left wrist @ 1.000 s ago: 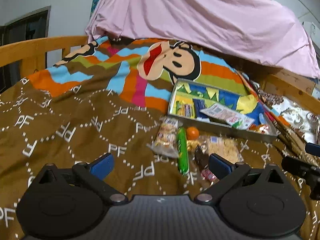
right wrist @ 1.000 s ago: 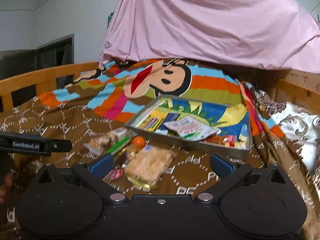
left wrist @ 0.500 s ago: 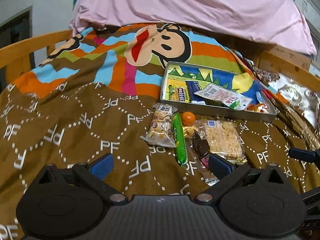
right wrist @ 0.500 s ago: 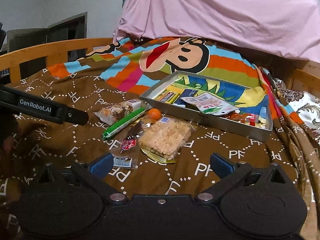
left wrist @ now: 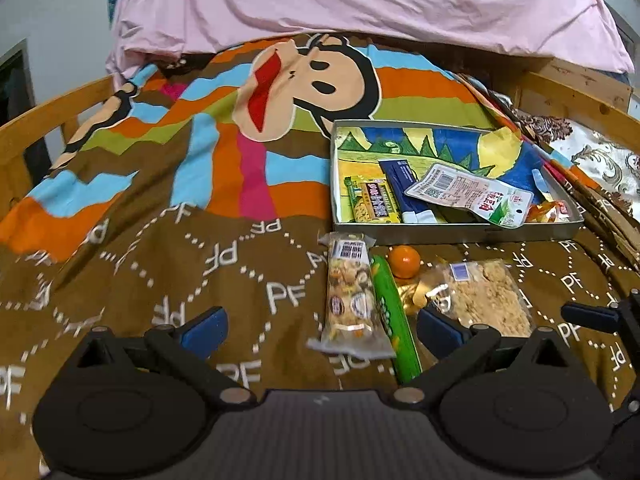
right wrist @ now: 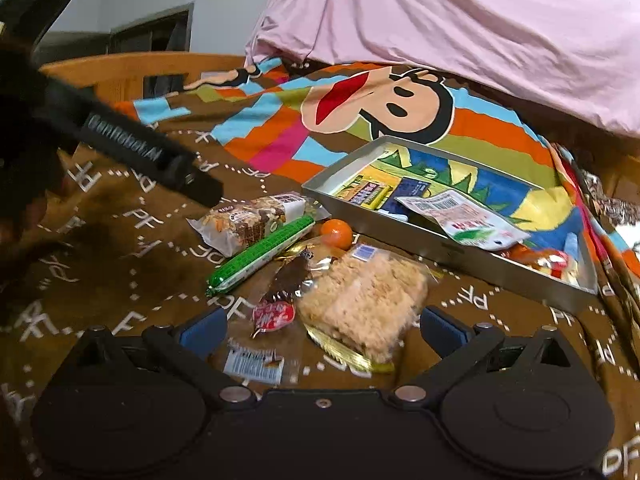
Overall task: Organize snacks
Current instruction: 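Grasp the mixed-nut bar with the left tool while the right tool grasps the brown dried-meat packet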
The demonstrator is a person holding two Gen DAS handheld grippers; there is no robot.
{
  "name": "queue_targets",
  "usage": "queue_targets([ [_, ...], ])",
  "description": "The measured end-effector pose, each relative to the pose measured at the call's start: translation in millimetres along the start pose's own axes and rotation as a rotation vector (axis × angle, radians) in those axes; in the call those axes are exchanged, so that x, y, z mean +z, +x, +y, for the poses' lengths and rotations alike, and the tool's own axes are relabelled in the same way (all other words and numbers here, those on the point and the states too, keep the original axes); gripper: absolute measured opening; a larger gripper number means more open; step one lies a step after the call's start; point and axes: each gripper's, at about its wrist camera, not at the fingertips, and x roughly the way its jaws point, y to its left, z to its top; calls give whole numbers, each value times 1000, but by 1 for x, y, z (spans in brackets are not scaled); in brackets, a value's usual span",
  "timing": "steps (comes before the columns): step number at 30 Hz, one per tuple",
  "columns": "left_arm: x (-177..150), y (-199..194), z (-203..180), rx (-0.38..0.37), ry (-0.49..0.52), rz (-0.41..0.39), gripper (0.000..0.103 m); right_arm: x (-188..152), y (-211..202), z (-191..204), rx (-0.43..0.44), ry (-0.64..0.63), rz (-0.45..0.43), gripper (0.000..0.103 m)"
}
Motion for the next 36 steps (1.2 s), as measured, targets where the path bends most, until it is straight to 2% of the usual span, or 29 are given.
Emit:
queue_targets([
  [7,16,37,-8,-48,89,-2,102,4,29,17,-43,-93,7,102],
  [12,21,62,-12,-84,93,22,102,5,44,31,-80,-175,-1,102],
  [18,21,85,-14,-124,105,43,102,9,58,31,-71,-164,15,102],
  [23,19,98,-6,-188,57,51,101,9,66,22,-43,-97,39,102],
  [28,16,103,1,-198,28,69,83,6,64,28,-54,-130,27,96],
  [34,11,103,-1,-193,28,68,71,3,60,33,-50,-147,13,87],
  [36,11,102,-3,-195,25,70,67,3,59,33,-43,-153,11,81],
])
